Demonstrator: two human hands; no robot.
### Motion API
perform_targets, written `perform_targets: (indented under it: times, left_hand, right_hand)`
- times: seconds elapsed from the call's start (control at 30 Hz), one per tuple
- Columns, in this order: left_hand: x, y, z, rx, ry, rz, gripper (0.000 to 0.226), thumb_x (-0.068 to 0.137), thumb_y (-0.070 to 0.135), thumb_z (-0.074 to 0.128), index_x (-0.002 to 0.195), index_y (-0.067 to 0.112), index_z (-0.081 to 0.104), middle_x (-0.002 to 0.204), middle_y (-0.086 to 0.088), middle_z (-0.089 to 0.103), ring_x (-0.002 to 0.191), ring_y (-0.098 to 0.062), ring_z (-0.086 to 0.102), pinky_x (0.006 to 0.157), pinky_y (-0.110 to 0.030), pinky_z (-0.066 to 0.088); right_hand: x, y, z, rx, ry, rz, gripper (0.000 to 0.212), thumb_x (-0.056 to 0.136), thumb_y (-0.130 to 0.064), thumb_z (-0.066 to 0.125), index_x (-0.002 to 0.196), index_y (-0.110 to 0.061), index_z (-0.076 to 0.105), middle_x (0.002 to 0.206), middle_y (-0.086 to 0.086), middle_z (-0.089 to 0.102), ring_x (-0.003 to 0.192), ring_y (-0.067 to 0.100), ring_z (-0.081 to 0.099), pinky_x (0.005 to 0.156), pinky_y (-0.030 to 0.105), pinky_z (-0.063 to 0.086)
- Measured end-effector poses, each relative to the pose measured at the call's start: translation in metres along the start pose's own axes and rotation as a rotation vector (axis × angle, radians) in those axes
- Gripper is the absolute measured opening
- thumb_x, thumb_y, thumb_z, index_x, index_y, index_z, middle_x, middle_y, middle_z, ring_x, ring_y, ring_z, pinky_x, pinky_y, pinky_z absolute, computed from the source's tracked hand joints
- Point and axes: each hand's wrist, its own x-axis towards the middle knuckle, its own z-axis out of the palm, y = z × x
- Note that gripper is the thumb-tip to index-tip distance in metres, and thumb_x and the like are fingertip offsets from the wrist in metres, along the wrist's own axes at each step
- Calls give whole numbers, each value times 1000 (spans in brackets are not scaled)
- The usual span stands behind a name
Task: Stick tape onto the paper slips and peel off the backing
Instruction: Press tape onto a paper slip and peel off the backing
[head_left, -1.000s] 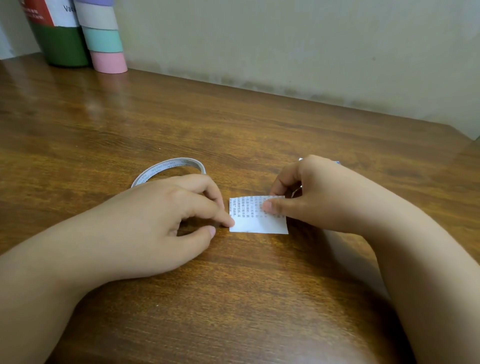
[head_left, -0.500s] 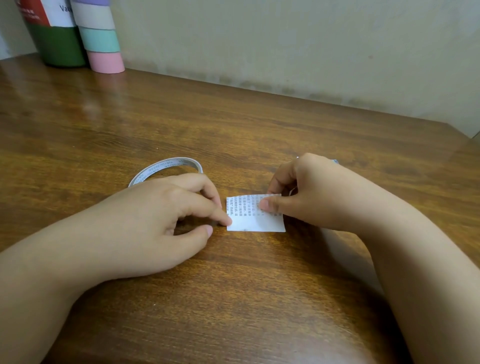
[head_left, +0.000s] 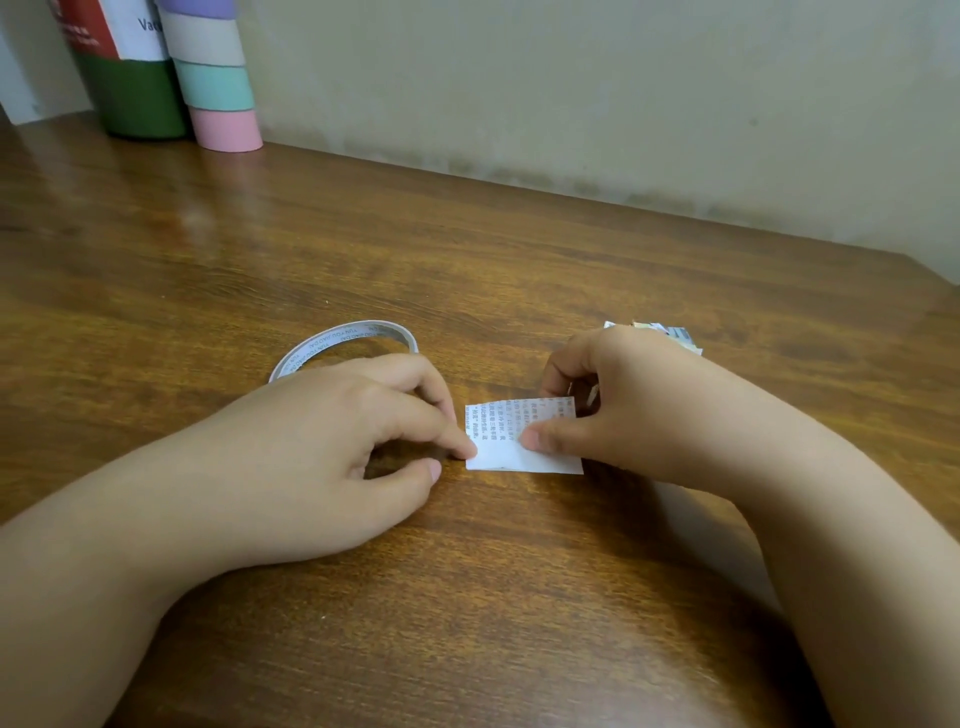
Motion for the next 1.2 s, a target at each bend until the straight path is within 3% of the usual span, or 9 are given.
perform_targets:
  times: [0.1, 0.27, 0.33, 0.43, 0.53, 0.7, 0.8, 0.9, 1.2]
  left_hand:
    - [0, 3, -1, -26, -1, -6, 38, 72, 52, 39, 102, 49, 62, 106, 28, 53, 77, -8, 60, 65, -34, 51]
    - [4, 5, -7, -74, 268, -106, 18, 76, 49, 50, 79, 36, 62, 81, 23, 55, 68, -8, 51, 58, -17, 41]
    - [7, 8, -9, -147, 356, -201, 14, 77, 47, 58, 74, 34, 61, 70, 16, 52, 60, -7, 50, 54, -13, 37]
    - [10, 10, -9, -259, 389, -267, 14, 75, 47, 64, 72, 33, 62, 60, 0, 51, 51, -10, 47, 52, -16, 36]
    - [12, 7, -8, -383, 390, -247, 25, 80, 46, 64, 66, 25, 61, 58, 0, 46, 52, -9, 40, 50, -17, 32]
    - [16, 3, -6, -558, 400, -262, 19, 74, 40, 62, 63, 25, 60, 62, -3, 36, 58, -17, 33, 55, -28, 26]
    - [16, 5, -7, -632, 412, -268, 24, 81, 33, 69, 59, 25, 62, 63, -3, 39, 56, -13, 35, 53, -23, 29]
    - [16, 8, -9, -685, 431, -284, 26, 85, 21, 64, 59, 20, 64, 61, 0, 43, 48, -3, 33, 45, -11, 27]
    - [17, 12, -10, -701, 435, -295, 28, 86, 14, 61, 59, 15, 62, 55, 3, 45, 43, 0, 35, 43, -9, 28]
  right_hand:
    - [0, 0, -1, 66, -6, -7, 18, 77, -42, 73, 80, -29, 61, 79, -16, 61, 68, -1, 57, 54, 15, 42]
    - [-3, -1, -9, 327, 92, -16, 16, 75, -39, 73, 80, -26, 66, 88, -13, 69, 76, 0, 63, 66, 19, 51]
    - [-4, -5, -9, 463, 163, -51, 15, 75, -33, 75, 77, -21, 67, 81, -7, 71, 68, 2, 63, 61, 15, 48]
    - [-6, -13, -8, 606, 242, -106, 15, 73, -28, 76, 75, -15, 68, 75, 2, 71, 64, 18, 64, 56, 23, 48]
    - [-5, -19, -3, 663, 292, -135, 20, 68, -32, 76, 74, -14, 68, 75, 9, 70, 69, 28, 63, 61, 36, 52]
    - [-4, -22, 0, 909, 346, -130, 34, 61, -36, 72, 72, -5, 65, 75, 11, 71, 66, 18, 63, 60, 25, 48]
    - [-2, -22, 3, 1043, 357, -99, 34, 59, -33, 72, 68, -2, 61, 69, 18, 66, 63, 16, 60, 60, 23, 47]
    - [0, -24, 6, 1151, 373, -78, 25, 58, -26, 73, 64, -7, 59, 60, 8, 61, 56, 10, 58, 54, 17, 46]
    - [4, -23, 10, 1174, 432, -44, 23, 69, -11, 77, 60, -11, 56, 53, -1, 58, 52, 7, 55, 49, 16, 41]
